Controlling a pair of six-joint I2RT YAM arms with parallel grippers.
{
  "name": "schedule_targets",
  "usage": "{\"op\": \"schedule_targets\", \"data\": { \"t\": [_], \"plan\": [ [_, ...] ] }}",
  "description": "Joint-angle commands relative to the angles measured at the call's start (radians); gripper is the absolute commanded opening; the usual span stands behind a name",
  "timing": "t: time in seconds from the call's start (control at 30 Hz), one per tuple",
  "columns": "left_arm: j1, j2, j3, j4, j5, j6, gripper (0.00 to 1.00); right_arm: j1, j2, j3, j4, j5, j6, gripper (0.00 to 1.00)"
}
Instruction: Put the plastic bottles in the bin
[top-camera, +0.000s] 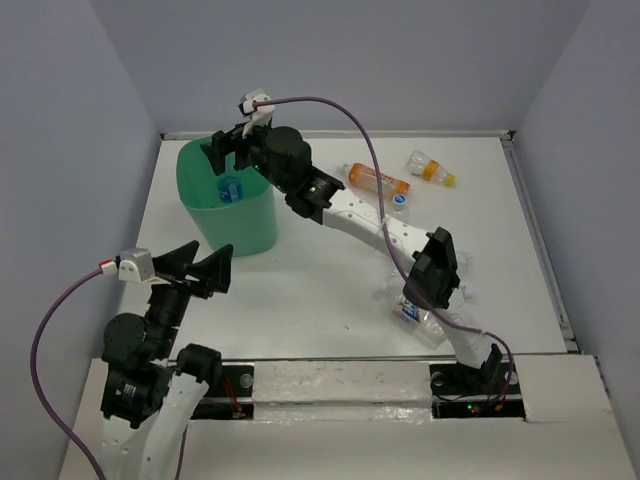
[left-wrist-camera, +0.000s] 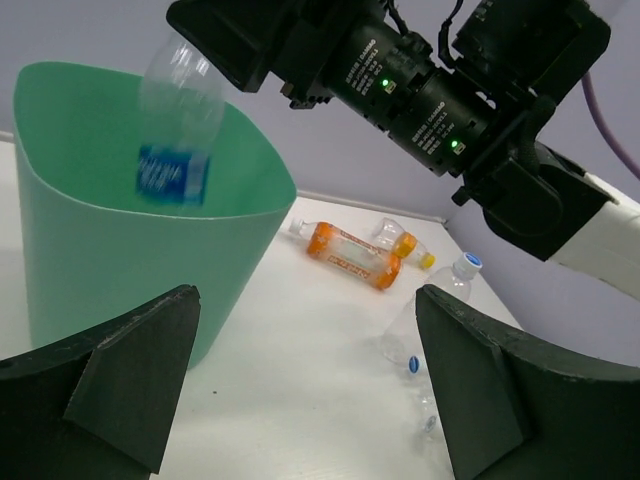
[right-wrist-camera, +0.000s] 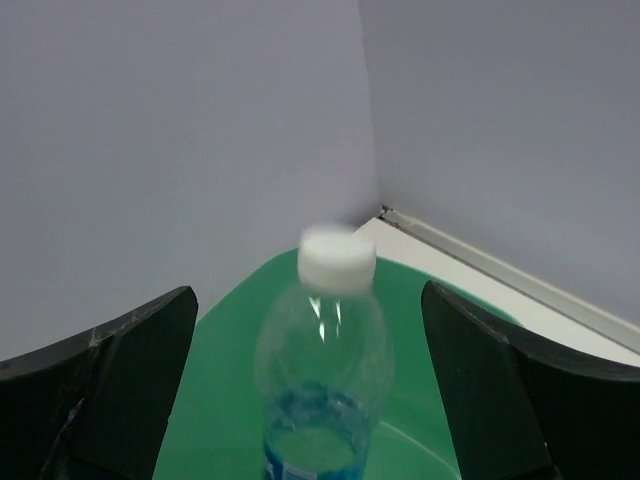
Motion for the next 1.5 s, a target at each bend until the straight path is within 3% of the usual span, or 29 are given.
{"op": "schedule_targets", "data": {
  "t": [0.0,0.13,0.23,0.3,0.4,0.43,0.5,0.53,0.63,0.67,0.77,1.1,1.27,1.47],
  "plan": [
    [-0.023,0.07,-0.011,0.097,0.13,0.035,0.99,-0.004,-0.178,-0.055,0.078,0.004,0.007,1.0],
    [-0.031,0.18,-0.006,0.174,0.253,0.034,0.99,-0.044,-0.376,-0.101,-0.082,-0.015,0.018,1.0],
    [-0.029,0.274,0.011,0.238,0.304,-0.004,0.99,-0.068,-0.609,-0.332,-0.134,0.055,0.018,1.0],
    [-0.032,0.335,0.026,0.301,0.37,-0.035,0.99,-0.105,-0.743,-0.58,-0.174,0.106,0.039,1.0],
    [-0.066,0.493,0.08,0.378,0.385,-0.084,0.99,-0.214,-1.016,-0.859,-0.186,0.137,0.125,0.99],
    [-0.132,0.572,0.122,0.39,0.364,-0.081,0.99,-0.279,-1.078,-1.024,-0.189,0.143,0.145,0.99],
    [-0.241,0.69,0.187,0.385,0.212,-0.046,0.99,-0.34,-1.234,-1.156,-0.217,0.14,0.2,0.99],
    [-0.363,0.732,0.211,0.384,0.154,-0.029,0.99,-0.39,-1.276,-1.244,-0.231,0.125,0.226,0.99],
    [-0.52,0.924,0.322,0.372,-0.052,0.026,0.99,-0.432,-1.394,-1.343,-0.284,0.14,0.245,0.99],
    [-0.581,0.976,0.351,0.37,-0.117,0.038,0.99,-0.446,-1.416,-1.357,-0.294,0.154,0.254,0.99],
    [-0.629,1.161,0.457,0.372,-0.182,0.066,0.99,-0.446,-1.514,-1.414,-0.311,0.175,0.292,0.98],
    [-0.649,1.643,0.793,0.381,-0.239,0.13,0.99,-0.455,-1.77,-1.452,-0.389,0.215,0.289,0.96],
    [-0.652,1.774,0.888,0.372,-0.17,0.15,0.99,-0.455,-1.766,-1.446,-0.413,0.198,0.274,0.96],
    [-0.652,1.903,0.986,0.344,-0.196,0.184,0.97,-0.455,-1.761,-1.468,-0.413,0.191,0.281,0.96]
  ]
}}
